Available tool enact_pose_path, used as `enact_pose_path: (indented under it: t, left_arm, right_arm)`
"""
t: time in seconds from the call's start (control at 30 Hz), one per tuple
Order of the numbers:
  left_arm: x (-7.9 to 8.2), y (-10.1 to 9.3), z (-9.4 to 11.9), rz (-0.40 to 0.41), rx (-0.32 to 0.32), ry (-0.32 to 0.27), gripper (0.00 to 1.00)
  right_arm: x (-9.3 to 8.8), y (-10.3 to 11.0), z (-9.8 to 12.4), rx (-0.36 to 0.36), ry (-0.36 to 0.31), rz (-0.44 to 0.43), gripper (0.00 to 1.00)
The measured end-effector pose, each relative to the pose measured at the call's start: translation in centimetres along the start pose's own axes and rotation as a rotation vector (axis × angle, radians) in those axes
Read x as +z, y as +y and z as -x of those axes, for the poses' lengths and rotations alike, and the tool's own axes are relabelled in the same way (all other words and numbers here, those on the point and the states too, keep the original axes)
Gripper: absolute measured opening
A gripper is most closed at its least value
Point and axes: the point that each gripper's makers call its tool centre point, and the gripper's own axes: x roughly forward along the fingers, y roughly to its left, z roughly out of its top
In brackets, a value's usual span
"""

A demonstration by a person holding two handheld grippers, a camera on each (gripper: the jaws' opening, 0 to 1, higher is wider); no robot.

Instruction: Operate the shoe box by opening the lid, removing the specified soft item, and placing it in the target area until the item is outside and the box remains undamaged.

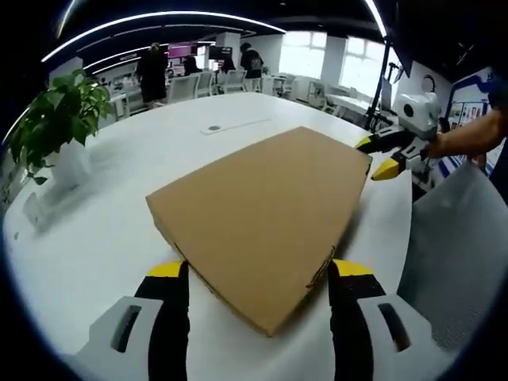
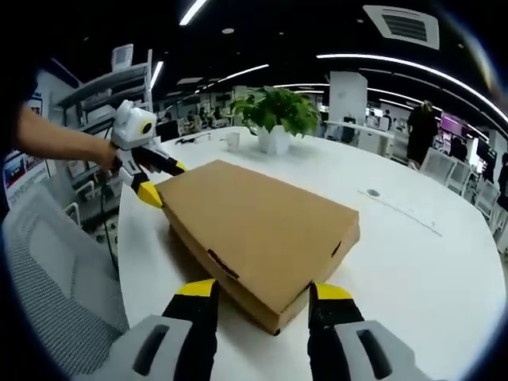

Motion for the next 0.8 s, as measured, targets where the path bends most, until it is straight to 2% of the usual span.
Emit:
enact_pose_path:
  t: [0.23, 0.43, 0.67, 0.8]
  left_arm:
    - [-0.5, 0.3, 0.7, -0.021, -0.023, 0.011, 0.73]
    - [-0.9, 0.4, 1.0, -0.029, -0.033, 0.019, 0.73]
    - [-1.2, 0.4, 1.4, -0.034, -0.04, 0.007, 0.73]
    - [-1.1, 0.4, 1.4, -0.034, -0.036, 0.004, 0.73]
  right_arm:
    - [-0.2, 1.1, 0.2, 0.012, 0.019, 0.019, 0.39]
    - [-0.3, 1.9, 0.3, 0.017, 0.024, 0.009, 0.4]
    - [-0.2, 2.6, 0.3, 0.001, 0.001, -0.015, 0.41]
    - [-0.4, 2.4, 0.3, -0.008, -0.01, 0.01, 0.39]
